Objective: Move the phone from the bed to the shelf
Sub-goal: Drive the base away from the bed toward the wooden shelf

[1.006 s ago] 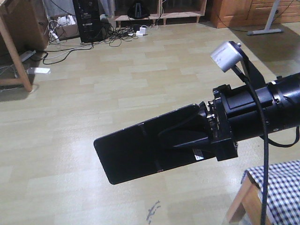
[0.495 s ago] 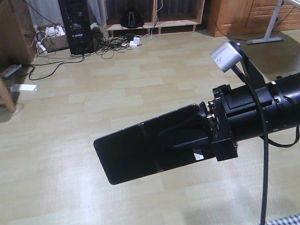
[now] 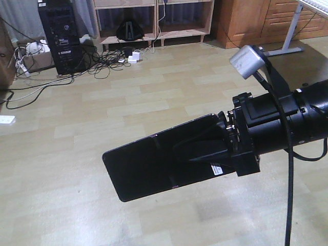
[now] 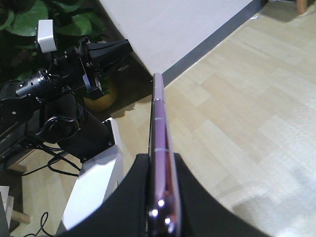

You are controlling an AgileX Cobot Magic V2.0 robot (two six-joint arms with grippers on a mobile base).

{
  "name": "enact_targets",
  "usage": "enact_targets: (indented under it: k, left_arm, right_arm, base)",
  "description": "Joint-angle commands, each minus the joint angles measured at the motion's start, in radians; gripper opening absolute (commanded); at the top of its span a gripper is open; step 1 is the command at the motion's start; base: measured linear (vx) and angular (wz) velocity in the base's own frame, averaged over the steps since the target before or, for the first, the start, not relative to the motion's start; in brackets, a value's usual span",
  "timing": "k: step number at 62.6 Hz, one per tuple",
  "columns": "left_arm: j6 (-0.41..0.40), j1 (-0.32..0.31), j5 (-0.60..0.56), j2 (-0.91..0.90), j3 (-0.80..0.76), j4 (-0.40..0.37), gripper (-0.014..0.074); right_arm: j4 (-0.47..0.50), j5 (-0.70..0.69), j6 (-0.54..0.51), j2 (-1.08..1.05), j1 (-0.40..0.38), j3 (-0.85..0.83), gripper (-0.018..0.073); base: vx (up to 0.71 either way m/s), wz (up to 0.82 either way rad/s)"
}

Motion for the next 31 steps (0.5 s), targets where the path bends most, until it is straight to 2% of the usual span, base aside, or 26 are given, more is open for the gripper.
enact_targets:
  k: [1,31]
  left_arm:
    - [0.0,0.0,-0.07,-0.008,0.007,-0.009,0.0001]
    - [0.0,0.0,-0.07,-0.008,0.007,-0.009,0.0001]
  right_arm:
    - [0.08,0.068,0.0,-0.028,0.0,-0.027,-0.0002]
    - [0.08,0.068,0.001,-0.028,0.0,-0.027,-0.0002]
  base:
    - [0.45,-0.07]
    - [0.45,-0.02]
